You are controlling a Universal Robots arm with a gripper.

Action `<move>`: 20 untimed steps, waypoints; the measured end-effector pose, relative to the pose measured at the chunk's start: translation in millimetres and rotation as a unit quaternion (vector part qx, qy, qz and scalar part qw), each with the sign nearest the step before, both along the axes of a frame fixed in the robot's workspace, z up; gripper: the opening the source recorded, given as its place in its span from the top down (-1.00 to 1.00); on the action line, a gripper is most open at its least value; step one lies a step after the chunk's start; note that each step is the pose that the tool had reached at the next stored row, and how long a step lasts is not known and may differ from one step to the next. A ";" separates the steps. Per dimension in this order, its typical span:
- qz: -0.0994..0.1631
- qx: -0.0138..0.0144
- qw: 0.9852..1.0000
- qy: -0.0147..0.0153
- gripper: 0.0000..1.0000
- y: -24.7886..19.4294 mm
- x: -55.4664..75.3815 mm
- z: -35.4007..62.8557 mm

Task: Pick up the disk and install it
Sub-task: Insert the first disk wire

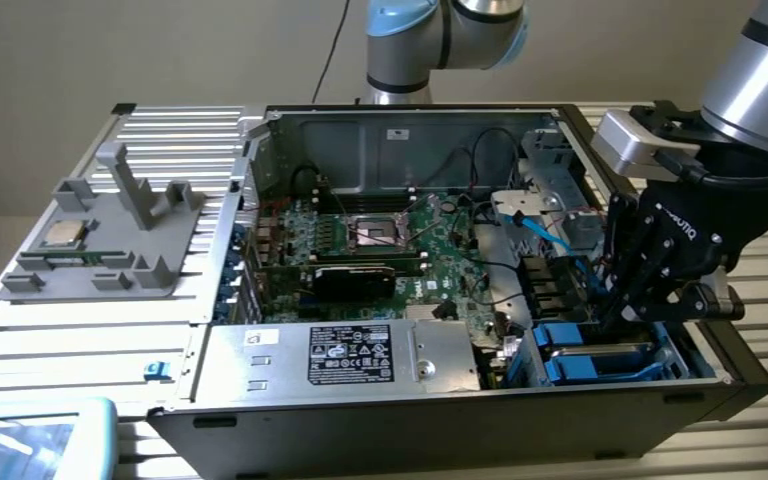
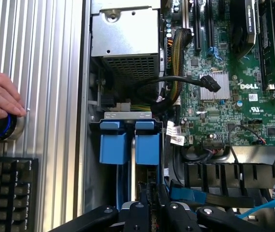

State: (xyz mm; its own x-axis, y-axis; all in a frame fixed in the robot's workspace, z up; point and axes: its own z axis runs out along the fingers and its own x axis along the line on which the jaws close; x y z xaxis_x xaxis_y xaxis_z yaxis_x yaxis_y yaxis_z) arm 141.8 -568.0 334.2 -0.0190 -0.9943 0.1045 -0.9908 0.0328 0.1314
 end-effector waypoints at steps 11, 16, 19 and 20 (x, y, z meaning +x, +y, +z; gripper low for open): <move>0.000 0.000 1.000 -0.001 0.67 1.9 -0.6 -0.4; 0.000 0.000 1.000 -0.001 0.67 1.8 -0.7 -0.6; 0.000 0.000 1.000 -0.001 0.67 1.3 -0.6 -0.6; 0.000 0.000 1.000 -0.001 0.67 0.9 -0.1 -0.6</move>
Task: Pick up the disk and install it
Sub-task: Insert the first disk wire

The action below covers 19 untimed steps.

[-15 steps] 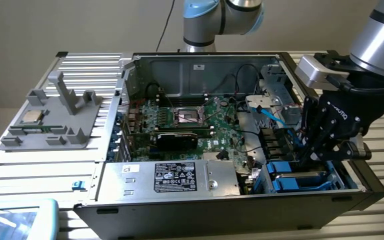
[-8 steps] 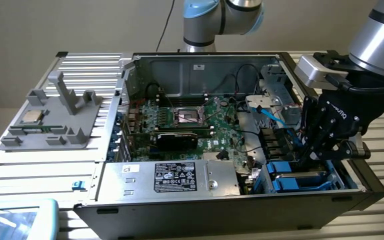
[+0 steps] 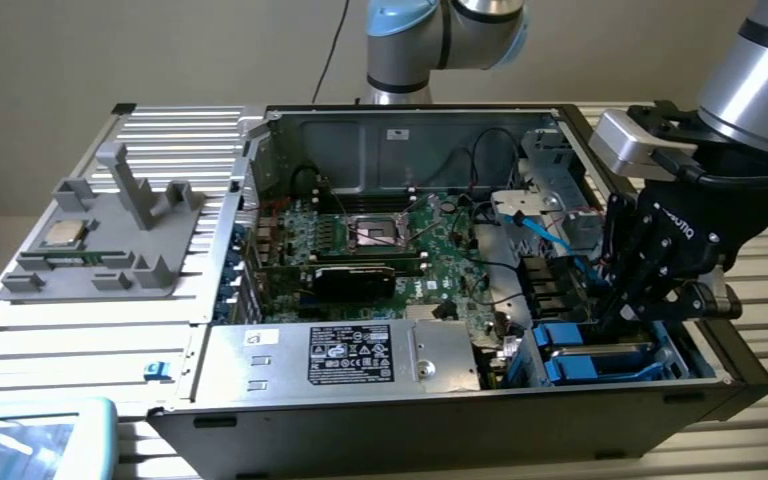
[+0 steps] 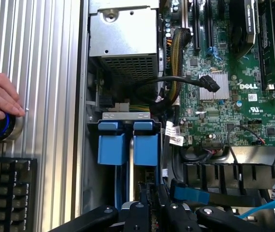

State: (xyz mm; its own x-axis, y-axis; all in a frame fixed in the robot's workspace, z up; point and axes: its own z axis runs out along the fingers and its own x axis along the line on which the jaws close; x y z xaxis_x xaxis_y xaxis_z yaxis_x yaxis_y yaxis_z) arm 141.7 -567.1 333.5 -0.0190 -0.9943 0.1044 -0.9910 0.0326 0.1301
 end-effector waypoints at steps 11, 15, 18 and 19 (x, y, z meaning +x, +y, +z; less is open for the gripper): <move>0.000 0.000 1.000 0.000 0.67 -0.1 0.1 -2.1; 0.000 0.000 1.000 0.000 0.67 0.0 0.1 -2.3; 0.000 0.000 1.000 0.000 0.67 0.1 0.6 -2.3; 0.000 0.000 1.000 0.000 0.67 0.1 0.7 -2.2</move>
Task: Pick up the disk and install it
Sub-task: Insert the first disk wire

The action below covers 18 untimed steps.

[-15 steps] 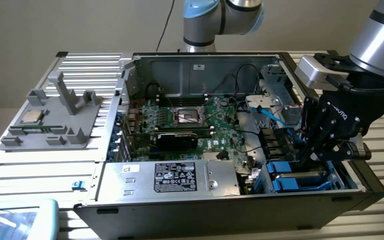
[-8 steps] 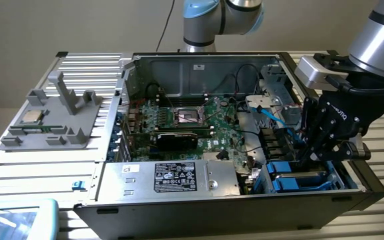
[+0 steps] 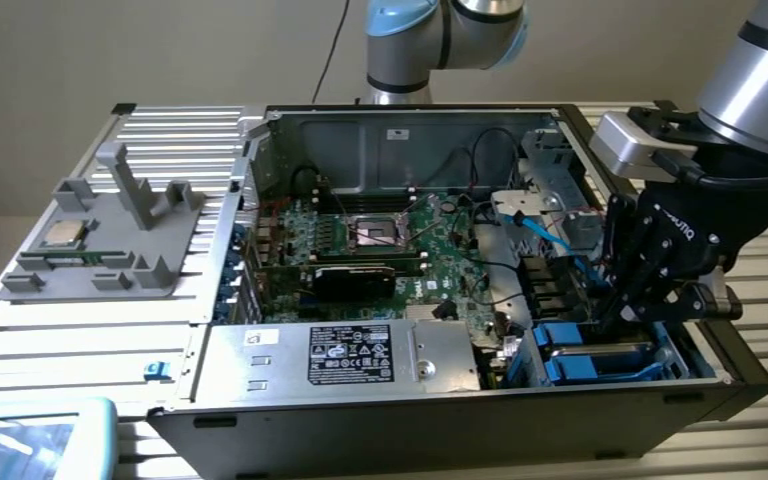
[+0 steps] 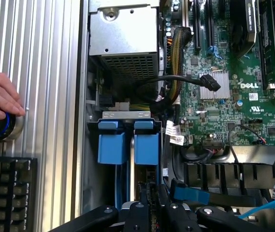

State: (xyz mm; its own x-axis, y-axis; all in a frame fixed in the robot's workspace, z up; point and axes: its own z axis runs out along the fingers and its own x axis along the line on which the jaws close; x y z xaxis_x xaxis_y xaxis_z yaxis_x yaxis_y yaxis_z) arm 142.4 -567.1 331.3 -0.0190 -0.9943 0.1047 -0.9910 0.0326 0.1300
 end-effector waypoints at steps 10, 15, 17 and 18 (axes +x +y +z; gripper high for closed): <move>0.000 0.000 1.000 0.000 0.67 0.0 -0.1 -0.1; 0.000 0.000 1.000 0.000 0.67 1.0 -0.6 -0.8; 0.000 -0.001 1.000 0.000 0.67 2.0 -0.5 -0.2; 0.000 -0.001 1.000 0.000 0.67 2.0 -0.5 -0.1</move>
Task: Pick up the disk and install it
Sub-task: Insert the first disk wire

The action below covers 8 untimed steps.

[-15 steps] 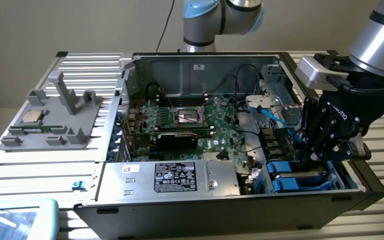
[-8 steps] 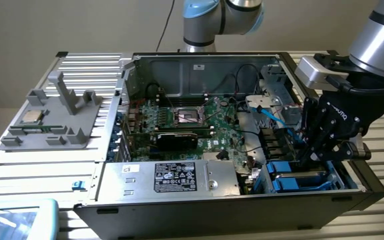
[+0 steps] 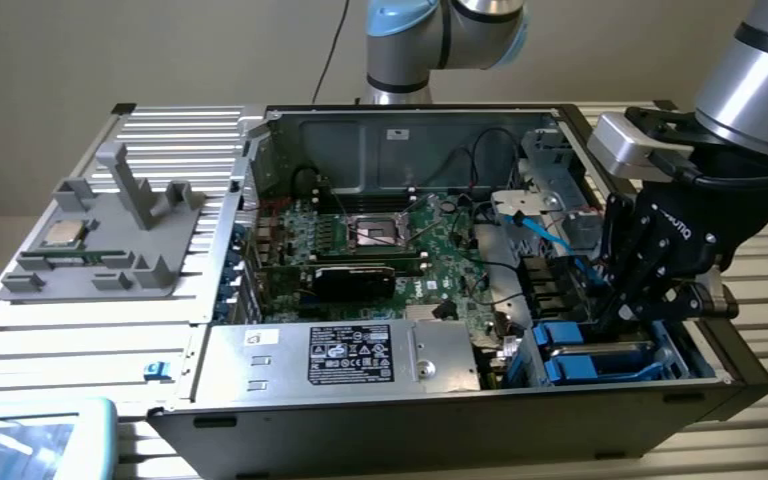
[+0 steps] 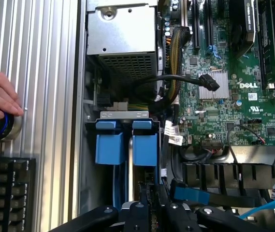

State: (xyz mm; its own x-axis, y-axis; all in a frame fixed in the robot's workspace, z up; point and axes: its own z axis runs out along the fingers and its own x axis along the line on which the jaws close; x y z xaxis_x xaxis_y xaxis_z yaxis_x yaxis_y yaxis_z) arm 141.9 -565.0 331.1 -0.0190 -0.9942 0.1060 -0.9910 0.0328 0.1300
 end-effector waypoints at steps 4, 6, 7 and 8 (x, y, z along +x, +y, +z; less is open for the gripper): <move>0.000 0.000 1.000 0.000 0.67 0.0 0.8 0.1; 0.000 0.000 1.000 0.000 0.67 0.0 1.8 0.1; 0.000 0.000 1.000 0.001 0.67 0.0 2.1 0.0; 0.000 0.000 1.000 0.001 0.67 0.0 2.2 0.0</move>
